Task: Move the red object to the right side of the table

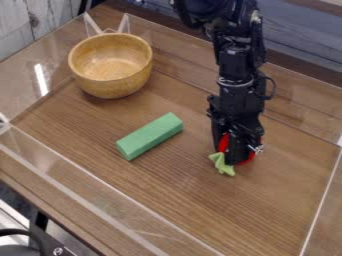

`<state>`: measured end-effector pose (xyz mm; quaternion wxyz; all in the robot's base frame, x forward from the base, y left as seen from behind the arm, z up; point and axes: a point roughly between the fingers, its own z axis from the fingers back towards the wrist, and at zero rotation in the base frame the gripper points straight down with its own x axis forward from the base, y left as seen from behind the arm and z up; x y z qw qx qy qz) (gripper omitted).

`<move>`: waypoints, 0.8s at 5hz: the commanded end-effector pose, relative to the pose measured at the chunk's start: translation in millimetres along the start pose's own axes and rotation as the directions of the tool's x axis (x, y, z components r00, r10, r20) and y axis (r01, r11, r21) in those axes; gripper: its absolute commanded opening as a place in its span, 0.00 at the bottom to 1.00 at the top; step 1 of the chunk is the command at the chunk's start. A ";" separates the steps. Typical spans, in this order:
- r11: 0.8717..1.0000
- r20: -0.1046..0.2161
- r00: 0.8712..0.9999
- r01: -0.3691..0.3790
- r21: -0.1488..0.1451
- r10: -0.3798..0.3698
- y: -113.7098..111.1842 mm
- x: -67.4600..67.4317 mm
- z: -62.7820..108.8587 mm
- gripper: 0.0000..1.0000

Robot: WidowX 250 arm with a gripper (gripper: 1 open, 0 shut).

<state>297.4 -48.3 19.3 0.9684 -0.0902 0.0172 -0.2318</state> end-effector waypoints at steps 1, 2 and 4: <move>1.000 0.025 0.999 -0.027 0.016 0.026 7.8 5.1 7.8 0.00; 0.999 0.020 0.999 -0.036 0.013 0.036 8.5 5.2 7.6 0.00; 0.998 0.012 0.998 -0.056 0.007 0.056 9.8 4.8 7.6 0.00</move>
